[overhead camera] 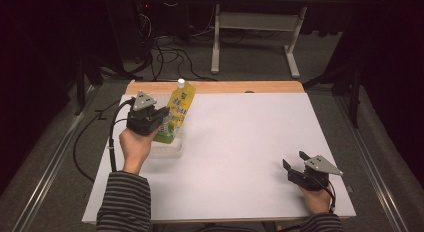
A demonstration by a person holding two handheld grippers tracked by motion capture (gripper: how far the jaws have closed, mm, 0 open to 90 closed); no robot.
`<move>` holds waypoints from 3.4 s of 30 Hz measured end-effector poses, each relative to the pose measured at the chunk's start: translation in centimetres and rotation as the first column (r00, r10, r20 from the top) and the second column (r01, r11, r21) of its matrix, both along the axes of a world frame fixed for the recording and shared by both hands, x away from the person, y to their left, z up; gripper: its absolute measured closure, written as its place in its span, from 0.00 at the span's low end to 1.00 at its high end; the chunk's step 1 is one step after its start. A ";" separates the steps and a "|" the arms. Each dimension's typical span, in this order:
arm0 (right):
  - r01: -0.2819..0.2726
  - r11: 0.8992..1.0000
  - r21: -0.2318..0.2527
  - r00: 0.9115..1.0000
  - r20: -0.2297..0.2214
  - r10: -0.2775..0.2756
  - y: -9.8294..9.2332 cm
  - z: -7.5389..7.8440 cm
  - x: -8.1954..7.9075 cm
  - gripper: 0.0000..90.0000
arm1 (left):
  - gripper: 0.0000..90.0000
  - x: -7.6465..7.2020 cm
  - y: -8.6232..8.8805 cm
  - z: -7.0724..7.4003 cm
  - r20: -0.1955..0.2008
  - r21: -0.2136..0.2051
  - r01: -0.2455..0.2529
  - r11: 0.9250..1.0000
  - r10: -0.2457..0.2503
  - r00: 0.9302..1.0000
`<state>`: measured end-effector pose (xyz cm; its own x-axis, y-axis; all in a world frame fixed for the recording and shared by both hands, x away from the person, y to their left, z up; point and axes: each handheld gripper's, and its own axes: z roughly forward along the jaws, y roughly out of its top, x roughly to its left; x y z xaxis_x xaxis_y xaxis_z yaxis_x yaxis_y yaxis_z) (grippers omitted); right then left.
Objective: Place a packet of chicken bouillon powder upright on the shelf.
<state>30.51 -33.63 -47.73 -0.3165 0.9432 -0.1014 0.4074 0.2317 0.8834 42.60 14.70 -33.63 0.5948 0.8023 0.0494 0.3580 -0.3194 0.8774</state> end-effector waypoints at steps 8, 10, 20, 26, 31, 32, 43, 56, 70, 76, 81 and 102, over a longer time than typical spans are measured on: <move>-0.001 1.000 -0.003 1.000 -0.005 0.001 0.0 0.0 0.1 0.35 | 1.00 0.1 0.7 -1.8 -0.038 0.001 -0.006 1.000 0.006 0.999; -0.001 1.000 -0.007 1.000 -0.006 0.001 0.0 0.0 0.1 0.35 | 0.98 0.0 1.1 -1.9 -0.059 0.026 -0.009 1.000 0.011 0.998; -0.001 1.000 -0.011 1.000 -0.006 0.001 0.0 0.0 0.1 0.35 | 0.90 0.1 1.3 -1.6 -0.118 0.054 -0.023 0.998 0.029 0.993; 0.000 1.000 -0.009 1.000 -0.002 0.000 0.0 0.0 0.1 0.35 | 0.87 1.1 0.4 -1.7 -0.156 0.064 -0.021 0.998 0.031 0.987; -0.003 1.000 -0.010 1.000 0.002 0.003 0.0 0.0 0.1 0.35 | 0.85 2.2 -0.5 -1.8 -0.209 0.090 -0.015 0.996 0.034 0.977; -0.002 1.000 -0.009 1.000 0.001 0.002 0.0 0.0 0.1 0.35 | 0.85 2.4 -0.7 -1.9 -0.223 0.099 -0.012 0.995 0.034 0.974; 0.003 1.000 -0.004 1.000 -0.001 -0.003 0.0 0.0 0.0 0.35 | 1.00 2.6 -0.9 -2.3 -0.222 0.142 -0.007 0.990 0.038 0.974; 0.006 1.000 -0.002 1.000 0.001 -0.006 0.0 0.0 0.0 0.35 | 0.99 1.5 0.4 -3.5 -0.163 0.053 0.008 0.999 0.001 0.987; -0.001 1.000 -0.012 1.000 0.002 0.001 0.0 0.0 0.1 0.35 | 1.00 0.5 1.0 -3.1 -0.221 0.157 0.034 0.987 0.001 0.975; -0.023 0.998 -0.057 1.000 -0.009 0.023 0.5 -0.1 0.2 0.35 | 1.00 0.7 1.1 -3.3 -0.162 0.152 0.008 0.988 0.017 0.987; -0.013 0.999 -0.041 1.000 -0.005 0.013 0.3 -0.1 0.1 0.35 | 1.00 0.8 0.6 -3.5 -0.114 0.120 0.009 0.993 0.005 0.993; -0.021 0.998 -0.058 1.000 -0.001 0.021 0.5 -0.1 0.1 0.35 | 0.92 -0.5 1.5 -4.0 -0.139 0.085 0.046 0.995 -0.034 0.990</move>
<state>30.56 -33.12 -47.80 -0.3364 0.9288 -0.1556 0.4021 0.2911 0.8681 42.11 16.24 -37.67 0.6321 0.7741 0.0347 0.4585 -0.4097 0.7886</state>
